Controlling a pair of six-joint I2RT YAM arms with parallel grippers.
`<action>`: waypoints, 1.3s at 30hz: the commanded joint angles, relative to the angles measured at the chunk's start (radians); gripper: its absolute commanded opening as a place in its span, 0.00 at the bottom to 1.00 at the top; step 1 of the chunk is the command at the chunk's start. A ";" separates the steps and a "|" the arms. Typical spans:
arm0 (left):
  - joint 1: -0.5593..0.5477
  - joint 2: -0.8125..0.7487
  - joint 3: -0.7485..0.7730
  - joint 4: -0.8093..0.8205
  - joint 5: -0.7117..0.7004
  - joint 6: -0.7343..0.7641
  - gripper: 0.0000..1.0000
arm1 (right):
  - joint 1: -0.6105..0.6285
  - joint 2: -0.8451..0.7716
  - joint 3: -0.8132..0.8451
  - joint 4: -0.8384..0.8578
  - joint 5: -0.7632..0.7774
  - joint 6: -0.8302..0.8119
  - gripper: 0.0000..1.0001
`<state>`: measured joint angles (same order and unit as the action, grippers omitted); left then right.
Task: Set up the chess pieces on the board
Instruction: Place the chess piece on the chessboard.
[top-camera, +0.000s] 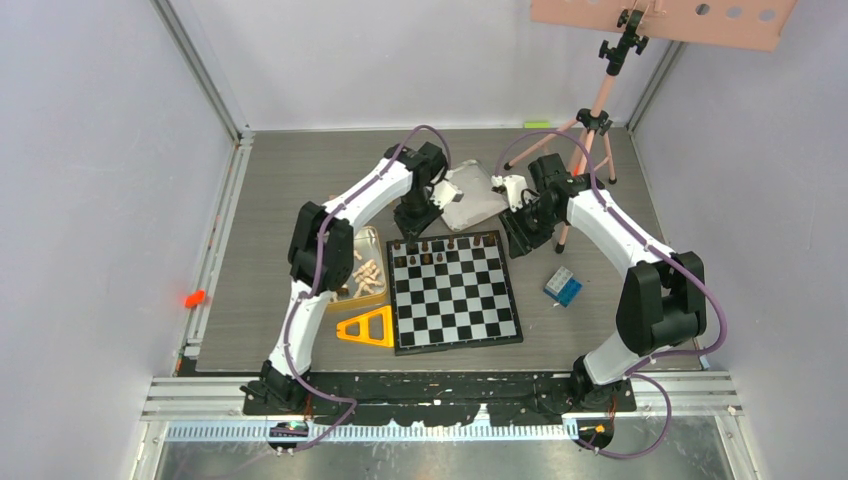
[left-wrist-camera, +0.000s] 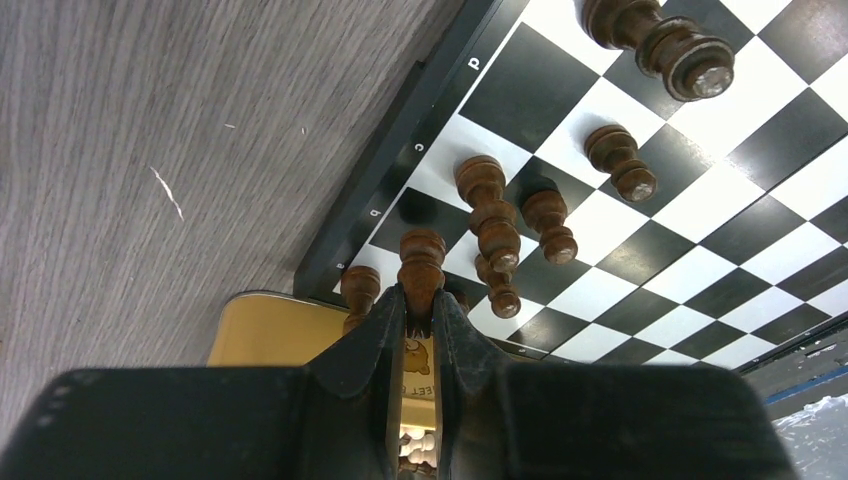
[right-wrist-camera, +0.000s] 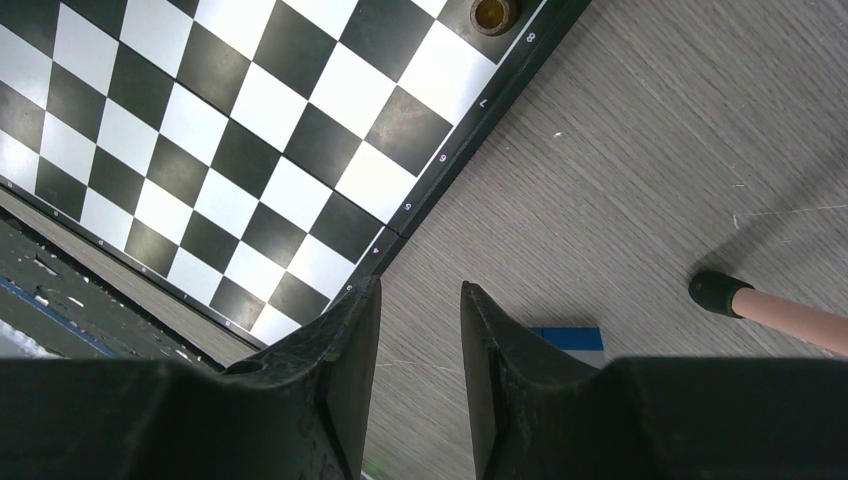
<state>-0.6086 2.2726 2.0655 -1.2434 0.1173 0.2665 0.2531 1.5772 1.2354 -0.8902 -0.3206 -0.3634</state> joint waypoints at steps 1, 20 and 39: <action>-0.007 0.017 0.062 -0.048 0.024 -0.012 0.13 | -0.003 -0.025 0.003 0.014 -0.018 -0.003 0.41; -0.017 0.064 0.087 -0.072 0.011 -0.007 0.17 | -0.004 -0.020 0.001 0.012 -0.020 -0.004 0.41; -0.013 -0.104 0.030 -0.047 -0.036 0.014 0.41 | -0.005 -0.015 0.003 0.010 -0.023 -0.003 0.41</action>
<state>-0.6212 2.3257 2.1193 -1.2949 0.1024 0.2680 0.2527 1.5669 1.2243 -0.8906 -0.3286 -0.3634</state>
